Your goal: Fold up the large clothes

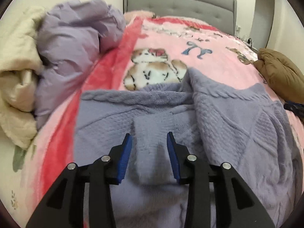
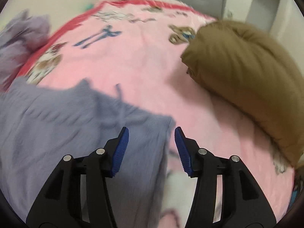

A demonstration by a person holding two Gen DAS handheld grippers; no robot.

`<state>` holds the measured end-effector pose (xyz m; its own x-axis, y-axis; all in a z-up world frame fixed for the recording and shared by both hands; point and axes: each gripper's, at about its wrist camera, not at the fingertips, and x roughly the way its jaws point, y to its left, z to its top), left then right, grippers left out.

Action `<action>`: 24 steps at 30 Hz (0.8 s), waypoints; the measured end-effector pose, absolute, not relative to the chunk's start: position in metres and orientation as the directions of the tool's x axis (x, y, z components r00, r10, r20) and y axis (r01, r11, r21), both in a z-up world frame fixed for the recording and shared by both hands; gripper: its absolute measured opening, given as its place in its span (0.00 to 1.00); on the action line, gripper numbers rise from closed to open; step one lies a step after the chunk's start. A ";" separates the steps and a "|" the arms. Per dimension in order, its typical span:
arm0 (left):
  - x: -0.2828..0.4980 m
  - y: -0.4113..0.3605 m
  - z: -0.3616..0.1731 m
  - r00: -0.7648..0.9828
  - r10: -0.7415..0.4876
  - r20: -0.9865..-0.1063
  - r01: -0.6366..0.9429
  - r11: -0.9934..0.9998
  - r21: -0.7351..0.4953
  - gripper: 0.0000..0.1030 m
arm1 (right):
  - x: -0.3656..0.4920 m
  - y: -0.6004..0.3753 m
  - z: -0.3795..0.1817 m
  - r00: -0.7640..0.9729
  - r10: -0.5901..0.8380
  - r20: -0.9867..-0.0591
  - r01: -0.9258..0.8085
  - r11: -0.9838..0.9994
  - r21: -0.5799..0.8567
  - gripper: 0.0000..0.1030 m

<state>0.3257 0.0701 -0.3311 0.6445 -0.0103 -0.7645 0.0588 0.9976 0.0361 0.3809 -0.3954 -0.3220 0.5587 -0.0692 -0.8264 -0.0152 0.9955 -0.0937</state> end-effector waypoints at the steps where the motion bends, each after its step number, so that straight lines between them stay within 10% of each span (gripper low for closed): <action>1: 0.321 0.068 -0.330 0.645 -0.012 -0.764 0.064 0.997 0.039 0.36 | 0.368 -0.390 -0.321 0.554 -0.061 -0.830 -0.036 0.995 -0.097 0.46; 12: 0.306 0.053 -0.364 0.573 0.004 -0.820 0.121 0.989 0.089 0.49 | 0.293 -0.359 -0.366 0.434 -0.121 -0.893 -0.049 0.986 -0.157 0.37; 15: 0.301 0.061 -0.353 0.602 0.011 -0.799 0.105 0.990 0.092 0.63 | 0.295 -0.363 -0.360 0.434 -0.078 -0.897 -0.044 0.993 -0.107 0.43; 19: 0.264 0.079 -0.326 0.660 0.040 -0.750 0.086 0.988 0.128 0.75 | 0.261 -0.369 -0.326 0.500 -0.014 -0.866 -0.043 0.998 -0.041 0.75; 24: 0.185 0.109 -0.319 0.606 0.064 -0.793 0.100 0.983 0.156 0.76 | 0.155 -0.369 -0.308 0.475 -0.078 -0.877 -0.044 0.993 -0.113 0.75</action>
<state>0.1855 0.1087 -0.3192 0.6056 0.0642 -0.7932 0.1004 0.9826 0.1563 0.1551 -0.3689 -0.3077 0.4748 -0.0784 -0.8766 -0.0443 0.9926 -0.1128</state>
